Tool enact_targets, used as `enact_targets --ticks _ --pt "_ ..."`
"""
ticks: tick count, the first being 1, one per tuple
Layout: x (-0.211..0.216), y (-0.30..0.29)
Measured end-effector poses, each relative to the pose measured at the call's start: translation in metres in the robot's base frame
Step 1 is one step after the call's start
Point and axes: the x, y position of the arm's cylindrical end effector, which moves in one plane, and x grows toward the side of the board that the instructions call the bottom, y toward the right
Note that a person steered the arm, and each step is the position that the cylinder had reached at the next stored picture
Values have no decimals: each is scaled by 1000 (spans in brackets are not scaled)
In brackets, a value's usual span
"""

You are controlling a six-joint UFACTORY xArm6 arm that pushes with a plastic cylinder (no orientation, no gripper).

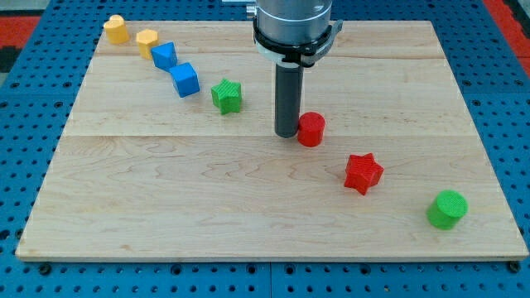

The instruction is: Slightly move the red star upwards of the board

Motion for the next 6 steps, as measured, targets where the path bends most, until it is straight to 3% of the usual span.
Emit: enact_targets --ticks 1,3,4,6 --pt "-2 -3" --pt "122 26" --pt "139 66" --pt "70 76"
